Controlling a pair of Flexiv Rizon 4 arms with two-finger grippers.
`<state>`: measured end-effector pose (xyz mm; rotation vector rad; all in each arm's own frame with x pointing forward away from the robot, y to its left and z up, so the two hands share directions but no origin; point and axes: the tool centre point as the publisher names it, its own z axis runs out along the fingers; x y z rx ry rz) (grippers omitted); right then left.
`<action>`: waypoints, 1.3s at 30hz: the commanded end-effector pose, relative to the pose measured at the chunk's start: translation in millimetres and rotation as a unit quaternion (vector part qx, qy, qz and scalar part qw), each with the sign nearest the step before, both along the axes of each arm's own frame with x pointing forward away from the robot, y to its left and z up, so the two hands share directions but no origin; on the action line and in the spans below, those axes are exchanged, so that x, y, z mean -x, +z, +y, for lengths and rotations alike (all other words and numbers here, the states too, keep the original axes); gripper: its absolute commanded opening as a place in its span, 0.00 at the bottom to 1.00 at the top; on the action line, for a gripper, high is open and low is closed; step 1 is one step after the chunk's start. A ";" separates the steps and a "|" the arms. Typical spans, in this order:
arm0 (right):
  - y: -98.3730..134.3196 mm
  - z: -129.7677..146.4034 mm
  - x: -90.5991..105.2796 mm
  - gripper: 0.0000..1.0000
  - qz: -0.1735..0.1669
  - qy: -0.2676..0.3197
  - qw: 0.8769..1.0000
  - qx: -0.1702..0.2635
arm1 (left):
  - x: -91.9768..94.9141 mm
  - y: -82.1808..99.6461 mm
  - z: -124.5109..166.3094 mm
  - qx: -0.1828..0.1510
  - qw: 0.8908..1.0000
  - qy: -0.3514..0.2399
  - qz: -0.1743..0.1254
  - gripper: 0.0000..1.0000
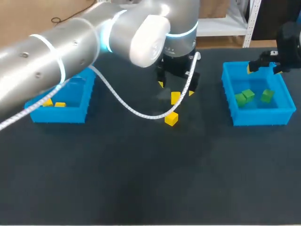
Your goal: Put the green cubes in the right bin and the yellow cubes in the left bin.
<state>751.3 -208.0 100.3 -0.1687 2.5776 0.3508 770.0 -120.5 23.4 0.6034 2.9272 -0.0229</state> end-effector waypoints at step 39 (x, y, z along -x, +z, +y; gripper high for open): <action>0.3 0.8 2.9 1.00 -0.003 -0.003 1.000 0.002 | 24.6 -36.5 5.1 -0.025 0.995 0.011 0.099 0.00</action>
